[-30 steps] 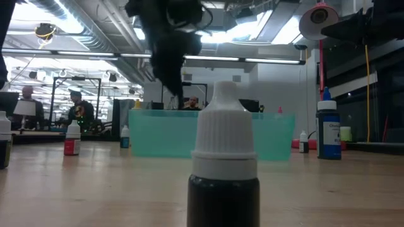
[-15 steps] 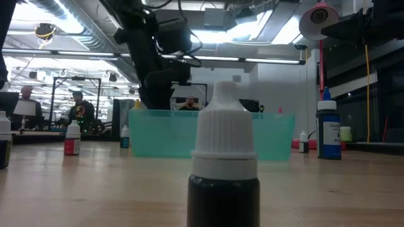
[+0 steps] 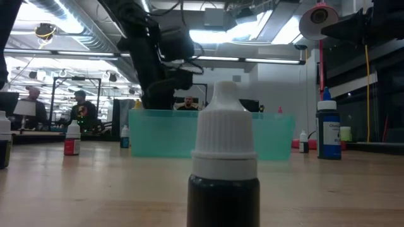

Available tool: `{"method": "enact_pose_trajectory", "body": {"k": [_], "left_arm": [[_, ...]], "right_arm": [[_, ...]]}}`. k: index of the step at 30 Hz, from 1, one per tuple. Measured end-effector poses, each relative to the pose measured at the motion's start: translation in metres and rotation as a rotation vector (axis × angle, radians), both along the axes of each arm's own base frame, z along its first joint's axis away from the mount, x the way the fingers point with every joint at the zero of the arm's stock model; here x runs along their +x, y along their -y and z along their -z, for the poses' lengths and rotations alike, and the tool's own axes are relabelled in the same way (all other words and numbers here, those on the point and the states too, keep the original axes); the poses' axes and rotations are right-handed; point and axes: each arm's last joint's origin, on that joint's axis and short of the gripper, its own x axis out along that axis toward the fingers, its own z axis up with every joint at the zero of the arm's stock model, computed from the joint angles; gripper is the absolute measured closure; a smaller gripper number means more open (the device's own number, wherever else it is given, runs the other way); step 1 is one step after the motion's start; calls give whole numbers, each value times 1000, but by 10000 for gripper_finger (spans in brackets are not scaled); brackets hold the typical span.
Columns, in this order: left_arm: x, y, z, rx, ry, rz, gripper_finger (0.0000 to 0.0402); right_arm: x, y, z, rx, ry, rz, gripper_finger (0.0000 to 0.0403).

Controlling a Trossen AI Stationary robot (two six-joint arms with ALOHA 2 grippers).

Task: Pick & Place food coloring
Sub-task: Put the small red food coloring bottle into the green bin

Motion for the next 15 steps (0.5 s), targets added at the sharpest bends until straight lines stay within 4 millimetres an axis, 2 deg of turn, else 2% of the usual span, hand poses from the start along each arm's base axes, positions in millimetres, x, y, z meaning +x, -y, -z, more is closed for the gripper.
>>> {"method": "enact_pose_trajectory", "body": {"k": [9,15], "left_arm": [[2,0,4,-4,-4,-6,328],[4,-2,-10,49,1,-15,301]], "right_arm": [[0,0,0,58,27,-8,391],[0,0,0,62,29,-9,391]]}}
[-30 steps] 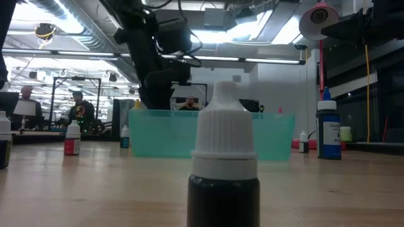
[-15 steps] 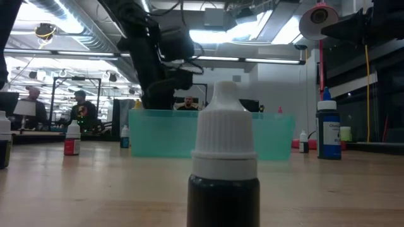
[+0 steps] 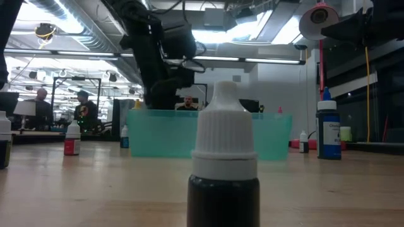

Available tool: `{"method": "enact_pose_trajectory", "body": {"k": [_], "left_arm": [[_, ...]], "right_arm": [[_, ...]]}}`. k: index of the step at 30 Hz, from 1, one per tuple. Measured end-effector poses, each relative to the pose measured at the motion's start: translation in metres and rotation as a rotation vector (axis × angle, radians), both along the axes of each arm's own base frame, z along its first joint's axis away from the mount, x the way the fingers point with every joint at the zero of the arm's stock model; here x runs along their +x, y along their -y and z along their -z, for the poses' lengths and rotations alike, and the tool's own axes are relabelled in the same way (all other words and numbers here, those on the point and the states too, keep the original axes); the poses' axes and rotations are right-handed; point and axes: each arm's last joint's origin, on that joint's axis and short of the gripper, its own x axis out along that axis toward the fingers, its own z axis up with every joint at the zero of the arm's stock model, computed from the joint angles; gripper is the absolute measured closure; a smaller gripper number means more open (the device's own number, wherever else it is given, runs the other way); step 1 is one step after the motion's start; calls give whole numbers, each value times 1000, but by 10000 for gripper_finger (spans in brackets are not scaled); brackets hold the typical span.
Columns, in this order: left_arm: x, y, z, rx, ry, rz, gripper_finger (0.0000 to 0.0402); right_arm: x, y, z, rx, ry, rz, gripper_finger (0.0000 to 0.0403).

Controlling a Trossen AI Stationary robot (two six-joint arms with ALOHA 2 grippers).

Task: Pick & Place food coloring
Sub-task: Put the small red food coloring bottle into the green bin, then put the small blue food coloring bottle into the green bin

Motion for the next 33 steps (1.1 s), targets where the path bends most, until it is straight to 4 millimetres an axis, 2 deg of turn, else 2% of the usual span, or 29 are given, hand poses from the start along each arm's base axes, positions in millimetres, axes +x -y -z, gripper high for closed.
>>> {"method": "enact_pose_trajectory", "body": {"k": [9,13,17,20,23,26,30,33], "left_arm": [[9,-1,-33,5,-12,16,232],[11,1,-54,29,-32,48,224],[5,6,-78,43,-49,67,228],[-14,12,-94,44,-102,57,232],[-45,17,-106,62,-185,10,234],[-75,21,-115,73,-145,-77,234],[-110,27,-111,43,-52,-208,226],[-128,30,-102,12,-29,-281,217]], "right_arm": [[0,0,2,-3,-19,0,391],[0,0,2,-3,-19,0,391],[0,0,3,-5,-31,0,391],[1,0,4,-4,-43,0,391],[1,0,6,-6,-59,0,391],[1,0,6,-8,-69,0,391],[1,0,6,-8,-69,0,391],[1,0,6,-8,-69,0,391]]}}
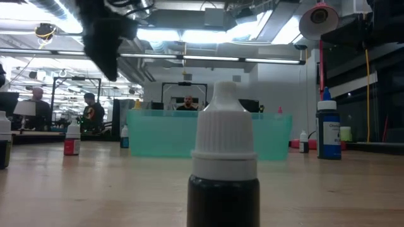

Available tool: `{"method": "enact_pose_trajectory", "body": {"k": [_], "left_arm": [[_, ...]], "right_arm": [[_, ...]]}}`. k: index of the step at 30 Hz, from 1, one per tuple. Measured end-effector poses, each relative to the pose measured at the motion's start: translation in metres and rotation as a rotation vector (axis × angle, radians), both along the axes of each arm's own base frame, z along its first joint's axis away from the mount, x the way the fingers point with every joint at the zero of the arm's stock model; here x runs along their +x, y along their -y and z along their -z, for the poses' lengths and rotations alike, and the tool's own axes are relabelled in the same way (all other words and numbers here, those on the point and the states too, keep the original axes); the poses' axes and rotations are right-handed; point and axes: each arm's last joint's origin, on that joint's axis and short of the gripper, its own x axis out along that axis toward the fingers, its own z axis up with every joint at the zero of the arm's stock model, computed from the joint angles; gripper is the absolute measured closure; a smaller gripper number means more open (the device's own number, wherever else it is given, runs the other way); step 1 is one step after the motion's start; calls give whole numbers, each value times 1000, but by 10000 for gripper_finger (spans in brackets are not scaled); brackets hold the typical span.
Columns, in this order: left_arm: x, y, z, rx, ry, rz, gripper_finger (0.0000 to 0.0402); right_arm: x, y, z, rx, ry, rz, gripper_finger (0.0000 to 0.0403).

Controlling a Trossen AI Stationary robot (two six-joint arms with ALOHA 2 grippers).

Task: Pick & Place food coloring
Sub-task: Put the small blue food coloring bottle into the green bin

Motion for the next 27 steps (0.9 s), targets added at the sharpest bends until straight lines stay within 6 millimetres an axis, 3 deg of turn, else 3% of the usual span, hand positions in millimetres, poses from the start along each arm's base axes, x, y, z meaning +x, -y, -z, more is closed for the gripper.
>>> {"method": "enact_pose_trajectory", "body": {"k": [5,14,27], "left_arm": [[-10,2,11,-40,19,-33,191],[8,-1,50,-44,114,-14,143],[26,-19,105,-59,40,-7,137]], "right_arm": [[0,0,0,-2,-1,0,391],[0,0,0,0,0,1,391],[0,0,0,3,2,0,391]]}}
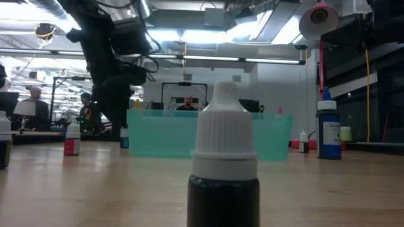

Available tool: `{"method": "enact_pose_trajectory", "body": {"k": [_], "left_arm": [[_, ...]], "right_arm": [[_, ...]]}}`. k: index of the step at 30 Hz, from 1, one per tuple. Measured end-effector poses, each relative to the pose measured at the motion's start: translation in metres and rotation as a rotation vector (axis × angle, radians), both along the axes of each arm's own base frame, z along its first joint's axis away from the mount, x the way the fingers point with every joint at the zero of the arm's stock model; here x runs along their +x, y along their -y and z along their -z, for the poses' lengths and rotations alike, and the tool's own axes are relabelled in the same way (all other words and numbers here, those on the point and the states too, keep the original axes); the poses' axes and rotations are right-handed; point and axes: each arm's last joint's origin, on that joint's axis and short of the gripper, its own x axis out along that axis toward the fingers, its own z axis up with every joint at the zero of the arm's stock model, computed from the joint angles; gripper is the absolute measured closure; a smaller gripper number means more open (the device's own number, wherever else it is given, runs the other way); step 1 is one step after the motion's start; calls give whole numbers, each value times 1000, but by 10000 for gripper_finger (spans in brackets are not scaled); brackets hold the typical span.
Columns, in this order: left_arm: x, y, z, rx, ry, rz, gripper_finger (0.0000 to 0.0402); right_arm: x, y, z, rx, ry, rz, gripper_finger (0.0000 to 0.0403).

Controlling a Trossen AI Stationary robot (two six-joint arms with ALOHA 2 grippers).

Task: Pick & Place food coloring
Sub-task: Put the small blue food coloring bottle into the green bin

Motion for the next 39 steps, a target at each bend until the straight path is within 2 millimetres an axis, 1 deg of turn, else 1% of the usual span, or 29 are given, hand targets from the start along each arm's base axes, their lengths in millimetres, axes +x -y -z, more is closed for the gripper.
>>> {"method": "enact_pose_trajectory", "body": {"k": [5,10,15,24,25,28,30,32,35,39], "left_arm": [[6,-5,14,3,-40,18,141],[10,-7,21,-8,-44,25,164],[12,-8,21,-2,-32,24,213],[11,-8,21,-8,-33,19,328],[11,-8,21,-8,-33,19,336],[11,-6,19,-10,-24,20,338],[12,-4,11,-19,5,14,338],[14,-1,-5,-32,46,11,338],[14,8,-37,-31,97,32,337],[8,23,-86,-26,161,74,338]], "right_arm": [[0,0,0,21,11,-2,391],[0,0,0,23,12,-2,391],[0,0,0,24,13,-2,391],[0,0,0,22,12,-1,391],[0,0,0,22,12,-2,391],[0,0,0,22,11,-2,391],[0,0,0,21,11,-2,391],[0,0,0,21,11,-2,391],[0,0,0,21,11,-2,391],[0,0,0,21,8,-2,391]]}}
